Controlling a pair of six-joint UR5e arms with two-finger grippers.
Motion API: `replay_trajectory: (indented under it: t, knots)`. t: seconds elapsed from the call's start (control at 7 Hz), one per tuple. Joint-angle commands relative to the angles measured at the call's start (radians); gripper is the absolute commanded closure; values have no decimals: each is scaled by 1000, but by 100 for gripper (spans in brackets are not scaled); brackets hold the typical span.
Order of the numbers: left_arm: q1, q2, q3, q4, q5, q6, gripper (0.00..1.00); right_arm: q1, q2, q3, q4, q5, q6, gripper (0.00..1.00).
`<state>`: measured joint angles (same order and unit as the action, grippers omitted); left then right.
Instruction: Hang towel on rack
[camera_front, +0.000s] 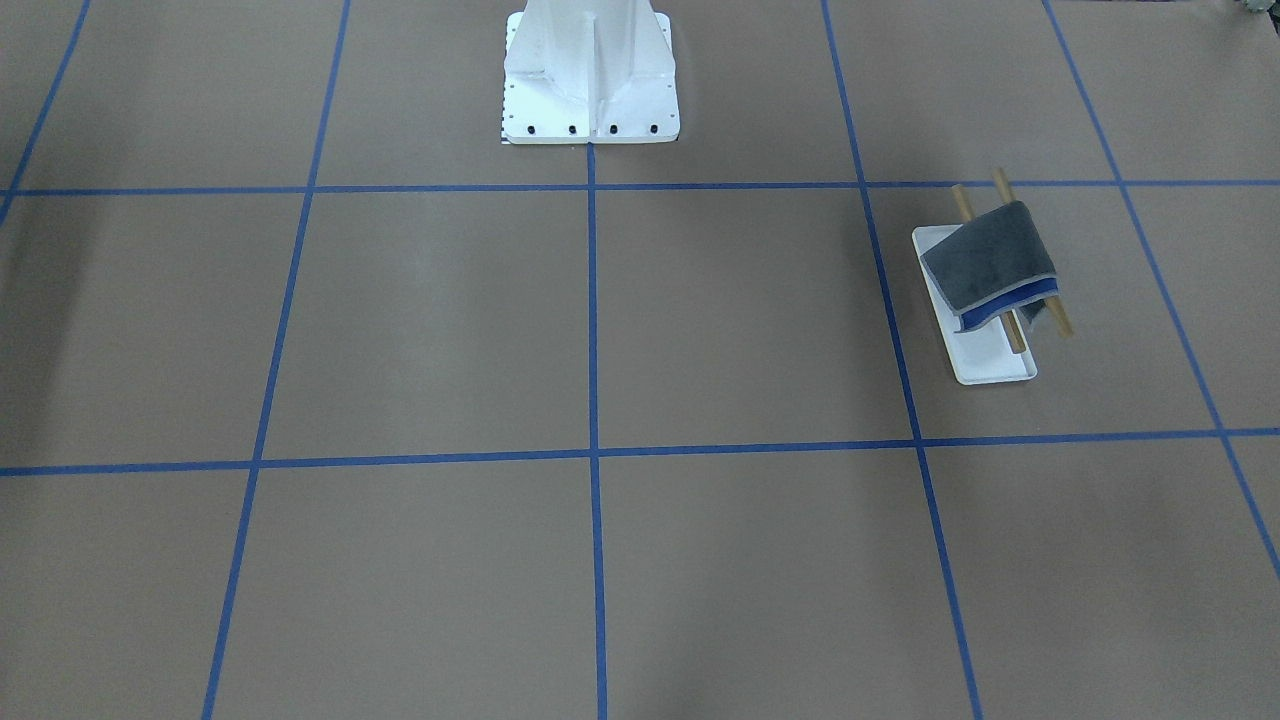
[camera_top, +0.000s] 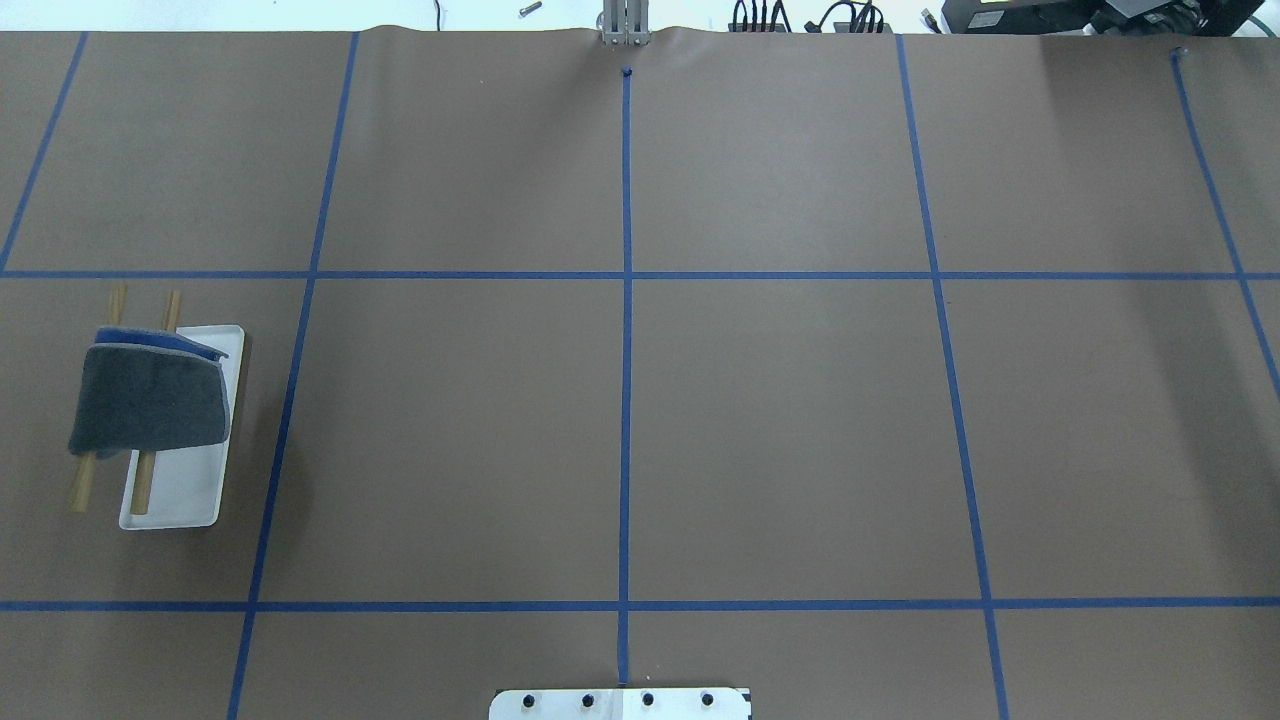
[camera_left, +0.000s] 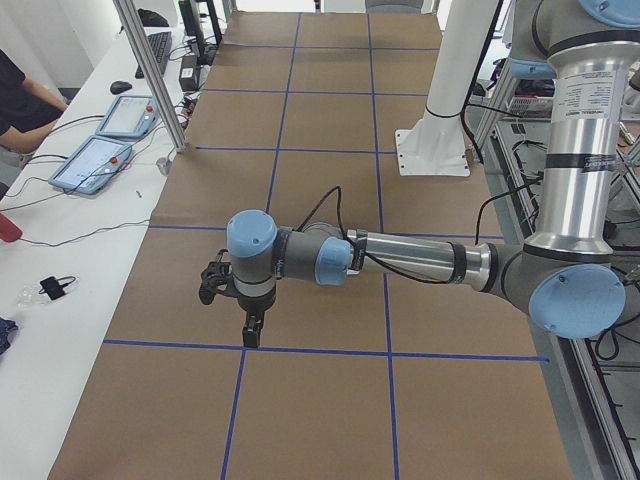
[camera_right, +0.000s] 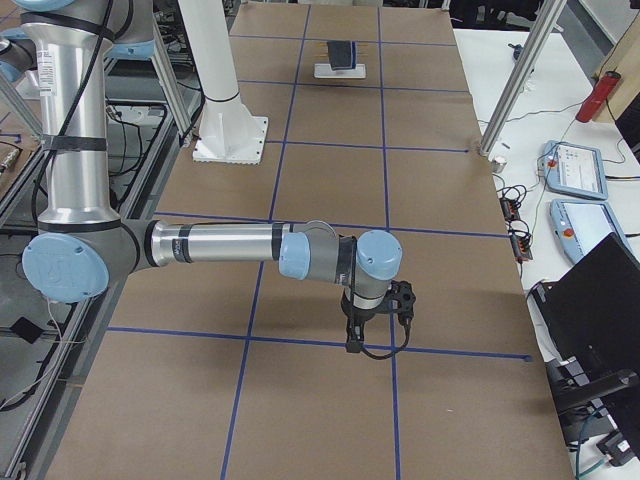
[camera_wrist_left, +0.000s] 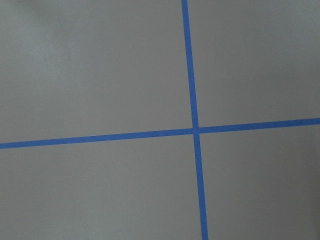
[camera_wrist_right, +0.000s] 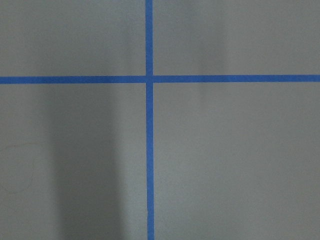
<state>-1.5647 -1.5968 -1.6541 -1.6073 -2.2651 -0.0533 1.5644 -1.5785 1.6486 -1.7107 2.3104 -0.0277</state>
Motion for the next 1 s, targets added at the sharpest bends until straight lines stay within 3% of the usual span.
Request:
replay_trajectory:
  t: [0.0,0.86]
  knots:
    - [0,0,0,-2,-1,-7,2,2,11,0,0,0,0,0]
    - [2,0,2,-8,1,-7,2,3,5,0,0,9,-1,0]
